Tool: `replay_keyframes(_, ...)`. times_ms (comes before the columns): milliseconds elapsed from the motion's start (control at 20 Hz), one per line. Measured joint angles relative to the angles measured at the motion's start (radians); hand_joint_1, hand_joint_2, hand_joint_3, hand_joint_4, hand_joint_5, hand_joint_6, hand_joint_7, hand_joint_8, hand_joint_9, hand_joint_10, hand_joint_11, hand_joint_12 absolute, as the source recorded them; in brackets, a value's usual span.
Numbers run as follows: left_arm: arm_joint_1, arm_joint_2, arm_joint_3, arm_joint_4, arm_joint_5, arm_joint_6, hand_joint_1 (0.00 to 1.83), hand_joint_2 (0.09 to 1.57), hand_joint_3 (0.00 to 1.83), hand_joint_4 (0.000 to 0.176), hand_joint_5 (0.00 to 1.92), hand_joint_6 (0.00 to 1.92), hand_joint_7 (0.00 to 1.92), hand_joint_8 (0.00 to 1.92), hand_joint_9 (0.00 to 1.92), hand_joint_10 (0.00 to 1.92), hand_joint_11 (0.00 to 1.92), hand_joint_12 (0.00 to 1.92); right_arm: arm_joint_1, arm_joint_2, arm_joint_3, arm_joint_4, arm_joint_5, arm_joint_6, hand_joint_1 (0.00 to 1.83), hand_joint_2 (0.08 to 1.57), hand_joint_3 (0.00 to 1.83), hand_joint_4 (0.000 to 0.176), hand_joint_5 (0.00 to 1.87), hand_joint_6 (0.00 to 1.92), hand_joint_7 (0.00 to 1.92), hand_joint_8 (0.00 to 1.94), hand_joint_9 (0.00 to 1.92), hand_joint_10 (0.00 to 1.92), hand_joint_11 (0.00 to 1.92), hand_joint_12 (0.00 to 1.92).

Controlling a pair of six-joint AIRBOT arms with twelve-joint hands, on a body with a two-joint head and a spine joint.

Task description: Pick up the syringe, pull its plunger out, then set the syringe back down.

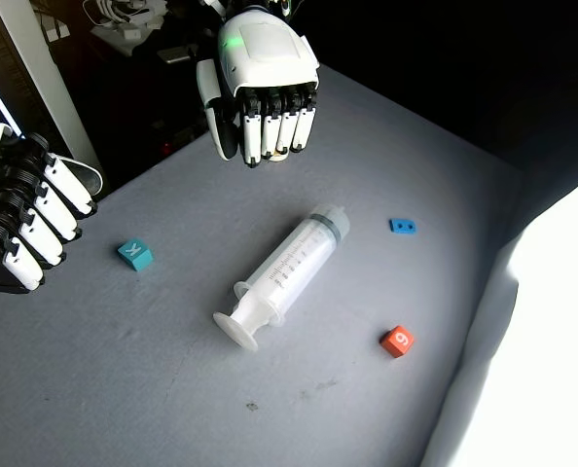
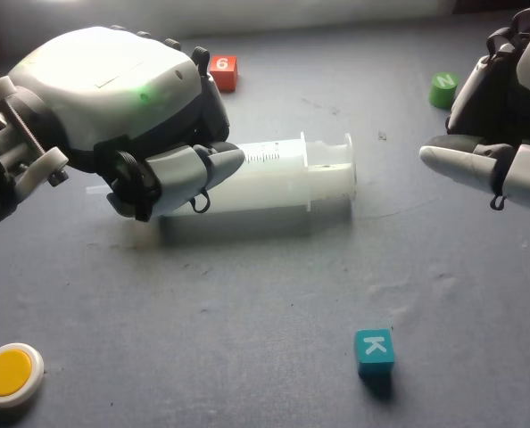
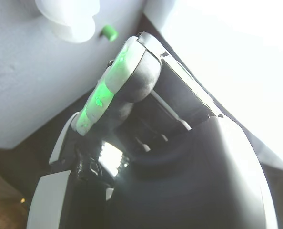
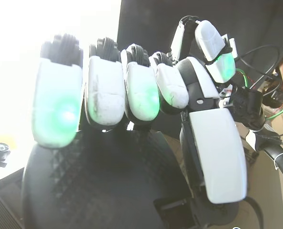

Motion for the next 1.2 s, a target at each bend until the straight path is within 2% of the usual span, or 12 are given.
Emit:
replay_keyframes(100, 0.000, 0.000, 0.000, -0.005, -0.004, 0.000, 0.00, 1.15, 0.12, 0.000, 0.09, 0.05, 0.09, 0.06, 0.08, 0.07, 0.00, 0.19, 0.000, 0.000, 0.000, 0.000, 0.000, -0.001, 0.09, 1.06, 0.12, 0.000, 0.03, 0.05, 0.02, 0.05, 0.01, 0.05, 0.00, 0.08)
replay_keyframes(150, 0.000, 0.000, 0.001, -0.010, -0.005, 0.016, 0.00, 1.20, 0.02, 0.000, 0.11, 0.01, 0.10, 0.01, 0.09, 0.01, 0.00, 0.16, -0.005, 0.000, 0.000, 0.002, 0.001, -0.005, 0.09, 1.11, 0.01, 0.000, 0.07, 0.00, 0.05, 0.00, 0.04, 0.00, 0.00, 0.10)
replay_keyframes(350, -0.007, 0.000, 0.012, -0.041, -0.004, 0.084, 0.00, 1.20, 0.00, 0.000, 0.10, 0.01, 0.09, 0.00, 0.08, 0.01, 0.01, 0.10, -0.005, 0.000, 0.000, -0.005, 0.004, -0.004, 0.08, 1.12, 0.00, 0.000, 0.08, 0.01, 0.06, 0.00, 0.05, 0.00, 0.00, 0.08)
replay_keyframes(400, -0.008, 0.000, 0.021, -0.076, -0.005, 0.102, 0.06, 1.19, 0.00, 0.000, 0.11, 0.01, 0.11, 0.01, 0.10, 0.01, 0.03, 0.11, -0.005, 0.000, 0.000, -0.002, 0.005, -0.004, 0.10, 1.12, 0.00, 0.000, 0.10, 0.01, 0.07, 0.00, 0.05, 0.00, 0.00, 0.09)
replay_keyframes(500, -0.008, 0.000, 0.037, -0.151, -0.014, 0.150, 0.47, 1.08, 0.00, 0.000, 0.12, 0.00, 0.14, 0.00, 0.13, 0.00, 0.00, 0.30, -0.005, 0.000, 0.000, 0.000, 0.004, -0.006, 0.12, 1.12, 0.00, 0.000, 0.11, 0.00, 0.09, 0.00, 0.07, 0.00, 0.00, 0.14)
replay_keyframes(550, -0.008, -0.007, 0.047, -0.175, -0.019, 0.177, 0.63, 1.04, 0.00, 0.000, 0.06, 0.00, 0.08, 0.00, 0.07, 0.00, 0.00, 0.24, -0.005, 0.000, 0.000, -0.002, 0.005, -0.006, 0.13, 1.11, 0.00, 0.000, 0.11, 0.00, 0.09, 0.00, 0.07, 0.00, 0.00, 0.15)
replay_keyframes(650, -0.008, -0.014, 0.051, -0.233, -0.025, 0.237, 0.69, 1.01, 0.00, 0.000, 0.05, 0.00, 0.08, 0.00, 0.09, 0.00, 0.00, 0.36, -0.005, 0.000, 0.000, -0.003, 0.004, -0.006, 0.16, 1.10, 0.00, 0.000, 0.12, 0.00, 0.10, 0.00, 0.09, 0.00, 0.00, 0.20)
replay_keyframes(750, -0.008, -0.047, 0.074, -0.359, -0.028, 0.331, 0.76, 1.07, 0.01, 0.000, 0.01, 0.00, 0.05, 0.00, 0.06, 0.00, 0.00, 0.29, -0.005, 0.000, 0.000, -0.001, 0.001, -0.002, 0.09, 1.12, 0.01, 0.000, 0.07, 0.00, 0.05, 0.00, 0.05, 0.00, 0.00, 0.12)
replay_keyframes(850, -0.008, -0.076, 0.095, -0.405, -0.032, 0.358, 0.80, 1.09, 0.01, 0.000, 0.00, 0.00, 0.04, 0.00, 0.04, 0.00, 0.00, 0.23, -0.005, 0.000, 0.010, -0.005, -0.017, 0.009, 0.06, 1.13, 0.00, 0.000, 0.06, 0.01, 0.04, 0.01, 0.02, 0.01, 0.02, 0.02)
replay_keyframes(1000, -0.008, -0.143, 0.143, -0.487, -0.050, 0.398, 0.85, 1.09, 0.00, 0.000, 0.00, 0.00, 0.02, 0.00, 0.02, 0.00, 0.00, 0.15, -0.001, 0.000, 0.037, -0.005, -0.051, 0.090, 0.10, 1.12, 0.00, 0.000, 0.08, 0.01, 0.06, 0.01, 0.04, 0.01, 0.04, 0.03)
replay_keyframes(1150, 0.003, -0.212, 0.184, -0.528, -0.088, 0.414, 0.81, 1.09, 0.00, 0.000, 0.00, 0.00, 0.01, 0.00, 0.01, 0.00, 0.00, 0.13, 0.006, 0.001, 0.049, -0.002, -0.061, 0.106, 0.11, 1.12, 0.00, 0.000, 0.08, 0.01, 0.05, 0.01, 0.04, 0.01, 0.02, 0.02)
replay_keyframes(1200, 0.008, -0.240, 0.203, -0.566, -0.100, 0.430, 0.81, 1.09, 0.00, 0.000, 0.00, 0.00, 0.01, 0.00, 0.01, 0.00, 0.00, 0.10, 0.006, 0.001, 0.054, 0.000, -0.066, 0.105, 0.13, 1.12, 0.00, 0.000, 0.10, 0.01, 0.07, 0.01, 0.05, 0.01, 0.04, 0.03)
